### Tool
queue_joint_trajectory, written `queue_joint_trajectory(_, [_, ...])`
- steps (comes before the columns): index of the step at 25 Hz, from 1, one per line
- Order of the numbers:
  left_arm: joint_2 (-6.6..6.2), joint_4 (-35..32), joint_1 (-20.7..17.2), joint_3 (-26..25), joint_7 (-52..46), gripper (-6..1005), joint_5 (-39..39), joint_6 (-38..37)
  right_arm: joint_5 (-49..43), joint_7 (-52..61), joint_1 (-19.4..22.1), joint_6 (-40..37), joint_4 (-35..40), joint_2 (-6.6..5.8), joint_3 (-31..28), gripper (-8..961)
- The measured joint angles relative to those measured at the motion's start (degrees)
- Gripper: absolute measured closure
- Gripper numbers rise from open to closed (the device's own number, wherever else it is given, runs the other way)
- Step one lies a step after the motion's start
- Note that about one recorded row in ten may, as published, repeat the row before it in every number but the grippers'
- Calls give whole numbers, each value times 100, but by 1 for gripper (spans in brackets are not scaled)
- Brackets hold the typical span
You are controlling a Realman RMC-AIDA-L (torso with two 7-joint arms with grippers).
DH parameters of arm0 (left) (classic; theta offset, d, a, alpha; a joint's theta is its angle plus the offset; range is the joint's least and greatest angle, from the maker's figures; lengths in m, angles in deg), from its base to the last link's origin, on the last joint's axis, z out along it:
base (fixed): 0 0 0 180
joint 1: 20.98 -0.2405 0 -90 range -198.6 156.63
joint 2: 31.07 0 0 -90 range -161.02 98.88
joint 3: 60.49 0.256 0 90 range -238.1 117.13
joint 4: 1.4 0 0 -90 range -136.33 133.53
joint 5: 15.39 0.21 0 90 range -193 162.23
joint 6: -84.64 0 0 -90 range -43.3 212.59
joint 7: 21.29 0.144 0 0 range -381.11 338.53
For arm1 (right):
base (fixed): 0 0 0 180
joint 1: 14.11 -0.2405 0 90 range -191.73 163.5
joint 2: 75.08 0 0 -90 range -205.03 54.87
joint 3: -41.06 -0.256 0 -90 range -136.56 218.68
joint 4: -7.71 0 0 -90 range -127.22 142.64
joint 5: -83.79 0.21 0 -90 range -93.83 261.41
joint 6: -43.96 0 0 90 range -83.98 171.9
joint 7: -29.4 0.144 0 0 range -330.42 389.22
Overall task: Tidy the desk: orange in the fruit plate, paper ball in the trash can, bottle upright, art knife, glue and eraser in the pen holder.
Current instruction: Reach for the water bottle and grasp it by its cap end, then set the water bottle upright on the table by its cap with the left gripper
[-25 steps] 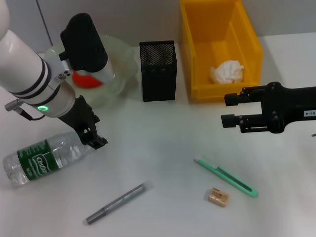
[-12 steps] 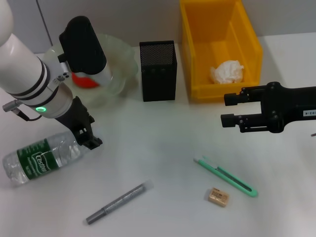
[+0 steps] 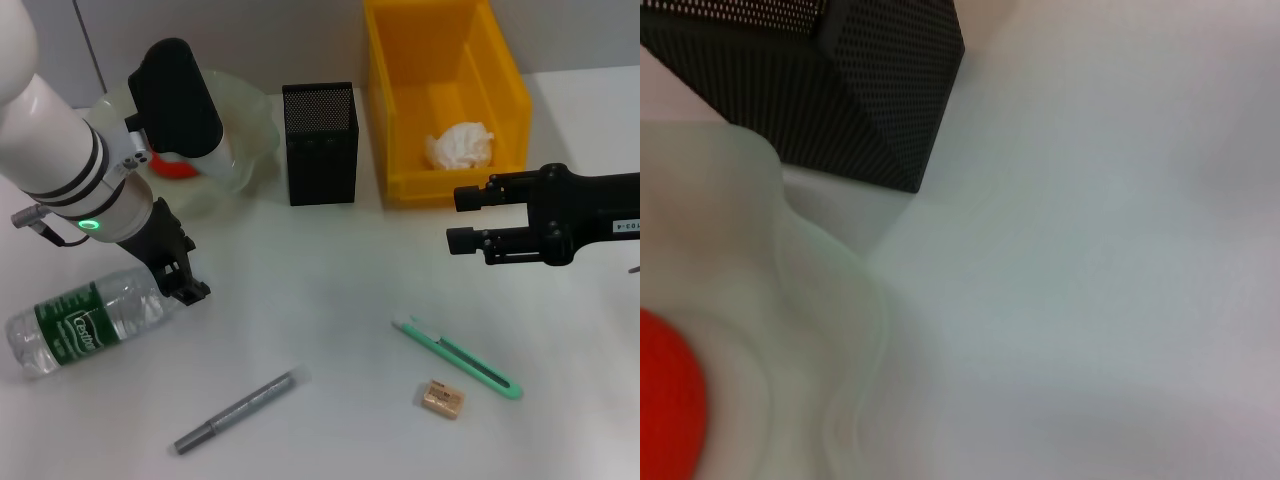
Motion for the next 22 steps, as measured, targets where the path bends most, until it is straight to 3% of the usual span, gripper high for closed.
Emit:
queue_joint_trajectory(14, [3,13,14,156,-52,396,-6,53,0,10,-13,14,1,-10,-10,324])
queue_joint_trajectory(22, [2,1,14,314,-54,454,28,53,0,10,1,14,1,-5,-10,325])
